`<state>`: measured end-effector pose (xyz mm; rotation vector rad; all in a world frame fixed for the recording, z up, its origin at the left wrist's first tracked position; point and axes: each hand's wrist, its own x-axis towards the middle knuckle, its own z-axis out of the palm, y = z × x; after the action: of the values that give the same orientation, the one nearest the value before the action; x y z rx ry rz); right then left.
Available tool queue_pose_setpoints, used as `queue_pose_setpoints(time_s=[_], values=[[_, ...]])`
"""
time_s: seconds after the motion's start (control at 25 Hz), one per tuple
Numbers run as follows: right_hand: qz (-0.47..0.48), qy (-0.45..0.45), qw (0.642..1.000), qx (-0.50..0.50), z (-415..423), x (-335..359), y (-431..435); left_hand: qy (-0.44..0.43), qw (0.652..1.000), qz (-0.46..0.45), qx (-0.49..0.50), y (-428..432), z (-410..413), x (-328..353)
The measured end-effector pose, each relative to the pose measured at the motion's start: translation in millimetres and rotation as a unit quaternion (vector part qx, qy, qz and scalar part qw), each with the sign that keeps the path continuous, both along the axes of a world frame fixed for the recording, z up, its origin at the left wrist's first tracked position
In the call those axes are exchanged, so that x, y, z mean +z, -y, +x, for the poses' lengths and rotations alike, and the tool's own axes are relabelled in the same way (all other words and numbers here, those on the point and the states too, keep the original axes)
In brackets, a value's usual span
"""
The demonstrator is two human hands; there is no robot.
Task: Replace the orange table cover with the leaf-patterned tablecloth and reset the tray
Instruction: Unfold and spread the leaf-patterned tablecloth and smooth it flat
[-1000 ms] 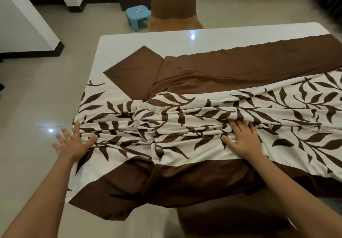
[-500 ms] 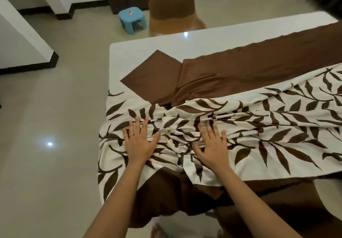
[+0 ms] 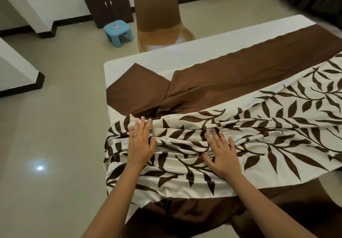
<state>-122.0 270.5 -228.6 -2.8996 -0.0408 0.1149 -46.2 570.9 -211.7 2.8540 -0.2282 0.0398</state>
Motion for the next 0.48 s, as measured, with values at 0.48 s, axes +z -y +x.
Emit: queue_pose_setpoints(time_s=[0.48], values=[[0.001, -0.006, 1.0, -0.011, 7.7, 2.7, 1.8, -0.174, 0.978, 0.032, 0.109, -55.2, 106.0, -3.1]])
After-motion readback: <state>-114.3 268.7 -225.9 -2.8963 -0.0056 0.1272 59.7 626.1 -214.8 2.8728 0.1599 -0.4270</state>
